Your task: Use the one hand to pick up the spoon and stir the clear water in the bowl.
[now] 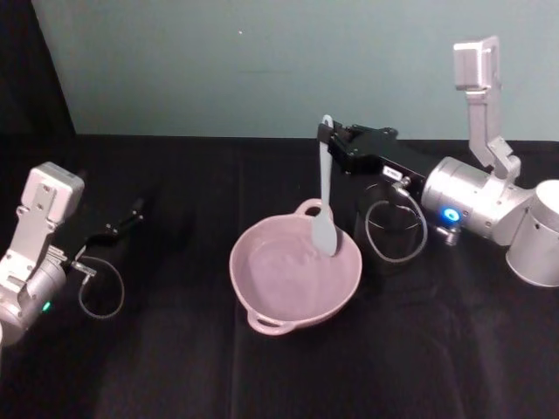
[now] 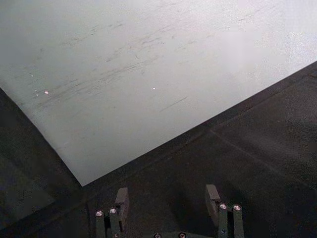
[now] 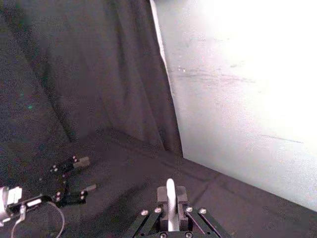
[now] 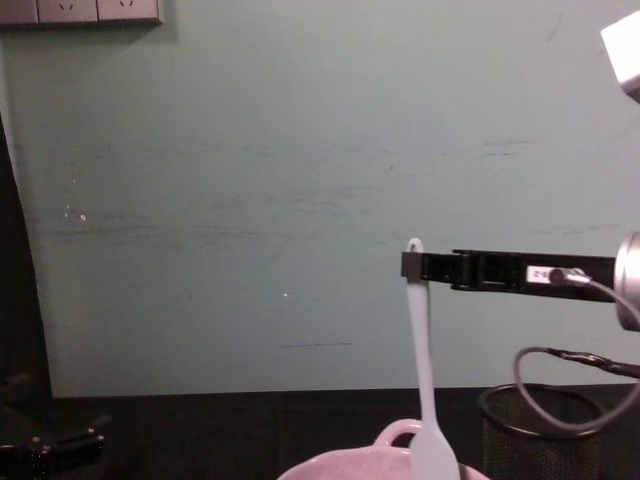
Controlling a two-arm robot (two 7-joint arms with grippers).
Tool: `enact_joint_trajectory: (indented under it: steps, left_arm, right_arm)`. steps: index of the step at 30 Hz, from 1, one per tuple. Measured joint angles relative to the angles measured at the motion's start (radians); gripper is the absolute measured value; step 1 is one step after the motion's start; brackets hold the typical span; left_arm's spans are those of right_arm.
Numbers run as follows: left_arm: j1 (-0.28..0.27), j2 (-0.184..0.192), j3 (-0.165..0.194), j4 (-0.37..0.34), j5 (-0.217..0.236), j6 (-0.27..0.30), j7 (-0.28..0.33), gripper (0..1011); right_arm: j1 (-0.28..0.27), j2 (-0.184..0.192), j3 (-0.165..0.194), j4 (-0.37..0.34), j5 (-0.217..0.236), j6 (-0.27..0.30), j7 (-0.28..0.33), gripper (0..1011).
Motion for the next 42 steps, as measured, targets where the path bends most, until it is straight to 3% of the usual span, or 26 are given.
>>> enact_joint_trajectory:
  steps: [5,11,20,32,37,42]
  left_arm:
    - [0.000,0.000,0.000,0.000,0.000,0.000,0.000,1011]
    - [0.000,0.000,0.000,0.000,0.000,0.000,0.000,1011]
    - [0.000,0.000,0.000,0.000,0.000,0.000,0.000,1011]
    - [0.000,0.000,0.000,0.000,0.000,0.000,0.000,1012]
    - [0.000,0.000,0.000,0.000,0.000,0.000,0.000,1011]
    - [0.000,0.000,0.000,0.000,0.000,0.000,0.000,1011]
  right_arm:
    - [-0.026,0.028,-0.003,-0.047,-0.003,0.022,0.000,110]
    - [-0.045,0.039,-0.034,-0.106,-0.021,0.045,0.008,110]
    - [-0.044,0.009,-0.091,-0.145,-0.035,0.054,0.033,110]
    - [0.020,-0.071,-0.118,-0.023,-0.026,0.028,0.058,110]
    - [0.053,-0.102,-0.104,0.078,-0.018,0.006,0.057,110]
    - [0.066,-0.104,-0.085,0.114,-0.020,-0.001,0.043,110]
